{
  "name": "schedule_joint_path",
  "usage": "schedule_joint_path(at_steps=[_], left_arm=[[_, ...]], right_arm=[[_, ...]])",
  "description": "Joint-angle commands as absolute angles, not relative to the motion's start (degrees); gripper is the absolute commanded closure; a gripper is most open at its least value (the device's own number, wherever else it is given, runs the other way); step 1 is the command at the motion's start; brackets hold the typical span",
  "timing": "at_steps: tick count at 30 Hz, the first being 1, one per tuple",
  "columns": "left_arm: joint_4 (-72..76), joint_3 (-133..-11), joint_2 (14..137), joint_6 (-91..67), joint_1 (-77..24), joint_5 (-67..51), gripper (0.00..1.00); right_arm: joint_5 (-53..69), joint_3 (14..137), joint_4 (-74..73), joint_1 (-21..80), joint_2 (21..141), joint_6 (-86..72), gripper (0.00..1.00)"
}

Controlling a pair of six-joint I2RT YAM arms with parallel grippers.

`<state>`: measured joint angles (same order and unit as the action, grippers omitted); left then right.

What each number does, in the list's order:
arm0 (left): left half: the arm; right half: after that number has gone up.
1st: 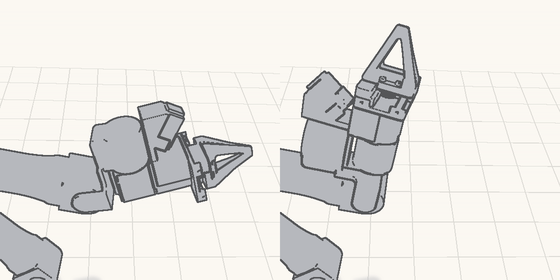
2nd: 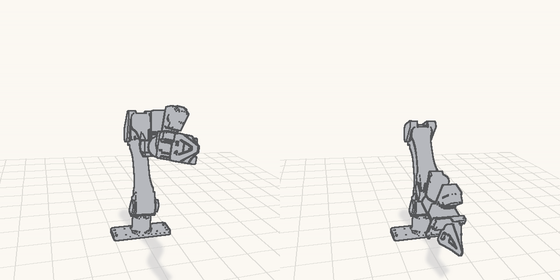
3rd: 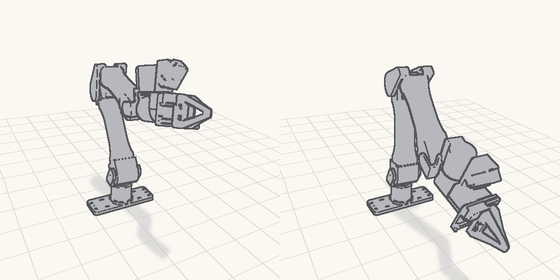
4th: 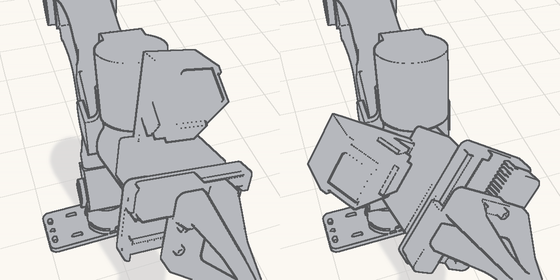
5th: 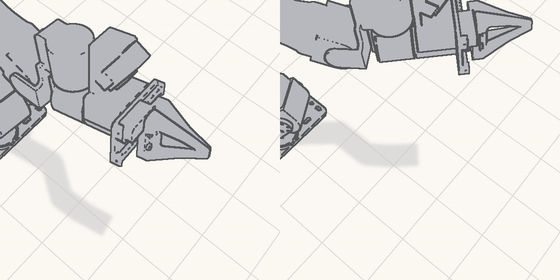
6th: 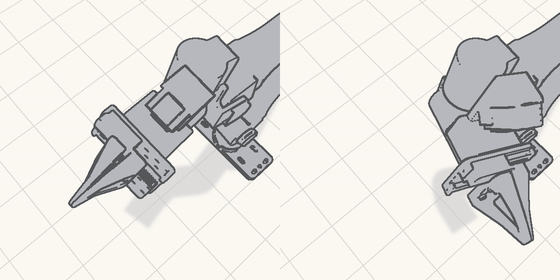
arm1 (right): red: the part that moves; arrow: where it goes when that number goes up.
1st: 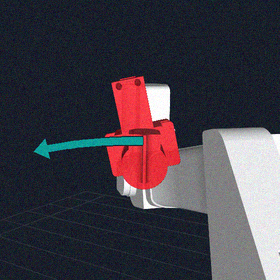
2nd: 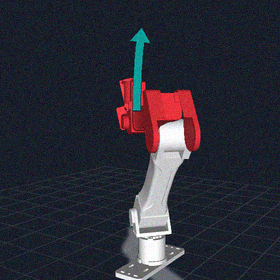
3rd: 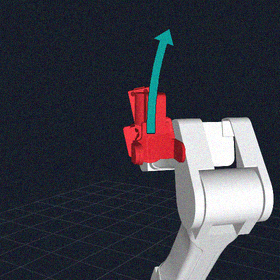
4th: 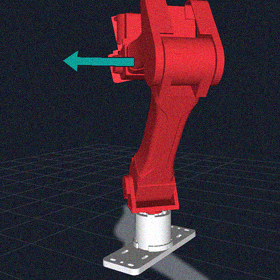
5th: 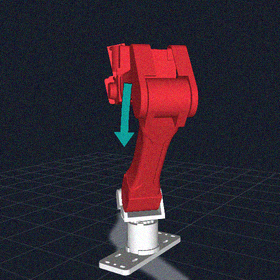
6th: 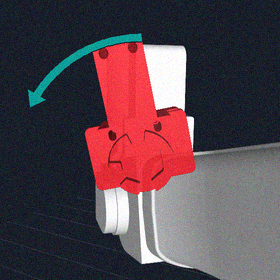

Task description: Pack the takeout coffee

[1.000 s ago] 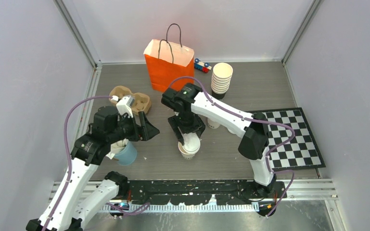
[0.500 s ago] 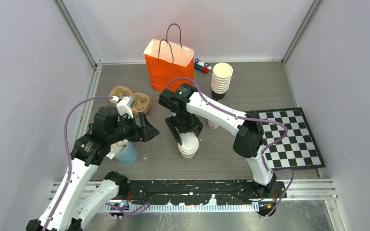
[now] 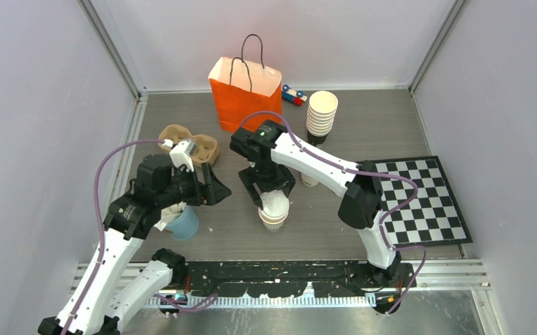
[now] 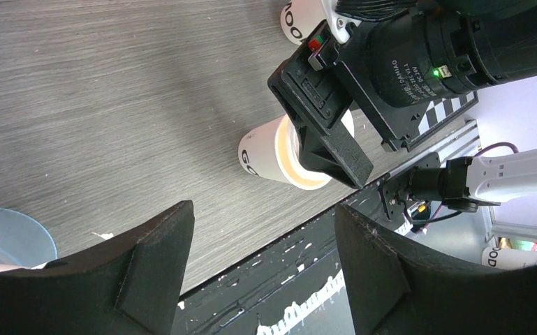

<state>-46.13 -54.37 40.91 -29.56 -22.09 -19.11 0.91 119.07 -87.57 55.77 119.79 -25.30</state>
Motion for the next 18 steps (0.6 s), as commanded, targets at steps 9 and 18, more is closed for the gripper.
schedule_joint_path(at_steps=[9,18], left_arm=[[-45.4,-54.6,40.5,-29.6,-21.9,-19.8,0.25],[-45.4,-54.2,40.7,-29.5,-21.9,-19.7,0.25]], right_arm=[[1.5,120.6,-88.6,55.8,120.2,-24.1,0.16],[2.9,120.3,-88.4,55.8,119.8,-23.7,0.12]])
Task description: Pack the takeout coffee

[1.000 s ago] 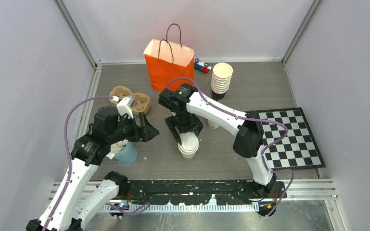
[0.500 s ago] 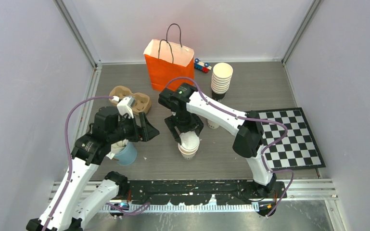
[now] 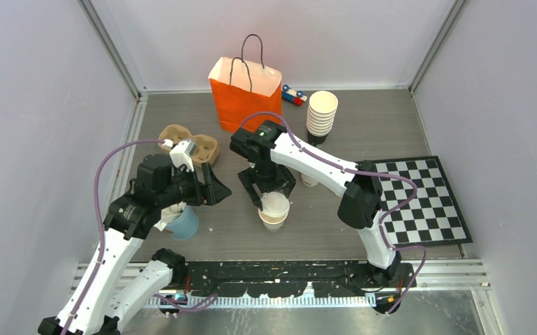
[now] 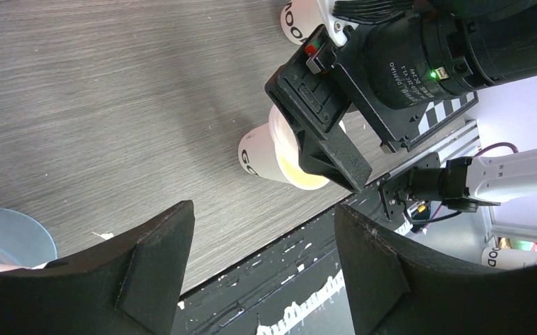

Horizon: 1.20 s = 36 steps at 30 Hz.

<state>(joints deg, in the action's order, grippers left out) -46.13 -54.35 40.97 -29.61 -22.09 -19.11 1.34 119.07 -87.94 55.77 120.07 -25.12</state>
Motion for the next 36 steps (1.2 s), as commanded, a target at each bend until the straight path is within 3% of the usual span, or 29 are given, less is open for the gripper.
schedule_joint_path(at_steps=[1,15,36], left_arm=[[-45.4,-54.2,40.7,-29.4,-21.9,-19.7,0.25],[-46.1,-54.1,40.8,-28.2,-21.9,-19.0,0.25],[-46.2,-54.3,40.7,-28.5,-21.9,-18.9,0.26]], right_arm=[[3.3,120.2,-88.2,55.8,119.8,-23.7,0.12],[9.0,118.6,-84.1,55.9,117.8,-23.8,0.28],[13.2,113.8,-78.2,56.6,113.2,-25.1,0.35]])
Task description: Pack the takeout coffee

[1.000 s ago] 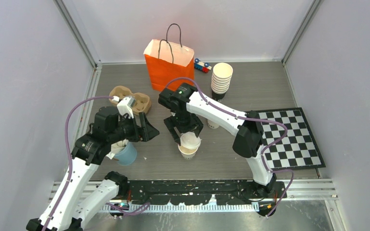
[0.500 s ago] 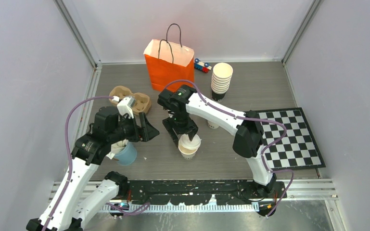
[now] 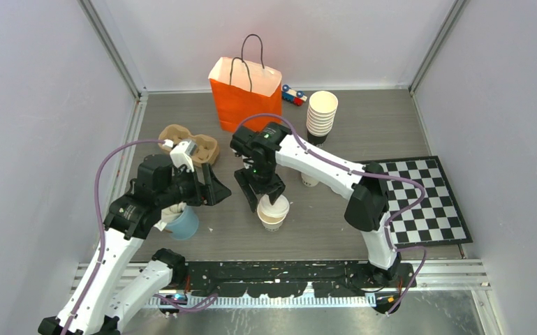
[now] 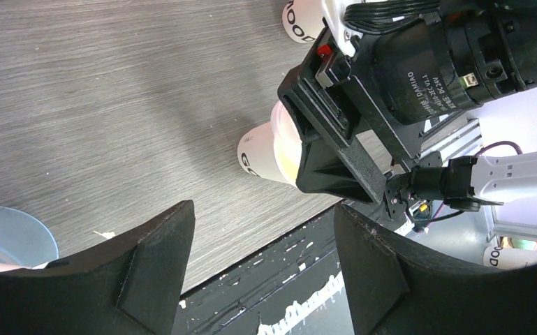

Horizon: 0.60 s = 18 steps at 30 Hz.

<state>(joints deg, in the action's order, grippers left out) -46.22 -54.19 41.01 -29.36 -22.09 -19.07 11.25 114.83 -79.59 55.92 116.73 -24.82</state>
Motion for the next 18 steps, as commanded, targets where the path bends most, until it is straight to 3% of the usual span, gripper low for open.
schedule_joint_path(at_steps=[1,18], left_arm=[[-46.1,-54.2,40.7,-28.6,-21.9,-19.0,0.26],[-44.8,-53.1,41.2,-29.1,-21.9,-20.4,0.27]], right_arm=[[13.4,113.6,-78.1,56.7,113.1,-25.2,0.36],[12.7,108.1,-69.1,58.1,102.6,-27.8,0.39]])
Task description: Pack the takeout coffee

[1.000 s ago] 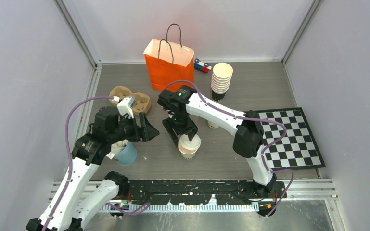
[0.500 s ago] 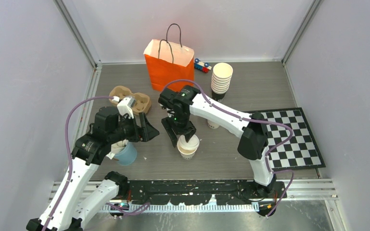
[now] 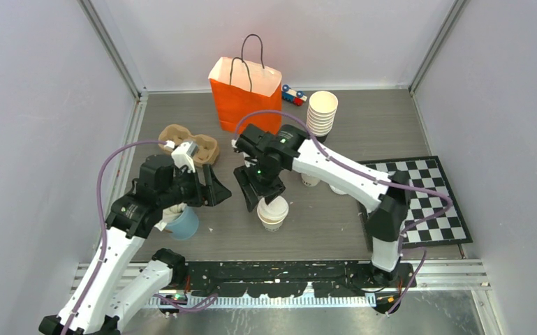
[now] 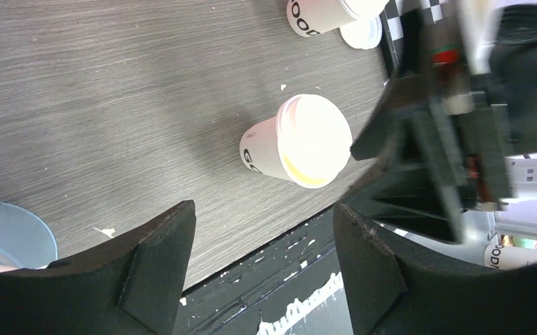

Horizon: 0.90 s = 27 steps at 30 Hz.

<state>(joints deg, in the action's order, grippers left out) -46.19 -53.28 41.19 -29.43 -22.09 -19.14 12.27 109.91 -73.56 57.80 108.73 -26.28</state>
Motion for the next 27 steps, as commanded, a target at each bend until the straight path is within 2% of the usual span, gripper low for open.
schedule_joint_path(at_steps=[1,6,11,16,24,27], left_arm=[[-44.4,-52.8,41.2,-29.5,-21.9,-20.7,0.27],[-40.7,-50.1,41.8,-32.4,-21.9,-24.4,0.31],[-35.5,-46.7,43.0,-36.9,-22.2,-29.1,0.35],[-29.6,-42.1,43.4,-41.1,-23.5,-30.4,0.35],[-18.8,-35.4,45.0,-47.7,-28.2,-30.3,0.30],[-14.5,-33.3,46.0,-50.6,-29.2,-29.9,0.30]], right_arm=[[12.3,107.0,-68.0,58.1,101.6,-28.0,0.40],[-1.5,100.4,-63.3,58.0,95.1,-30.1,0.38],[-6.1,92.7,-56.8,56.2,90.7,-29.1,0.36],[-6.6,87.7,-51.0,51.6,88.9,-26.1,0.37],[8.7,85.1,-46.9,48.9,89.7,-20.8,0.36],[3.8,84.4,-47.4,48.6,89.7,-22.1,0.38]])
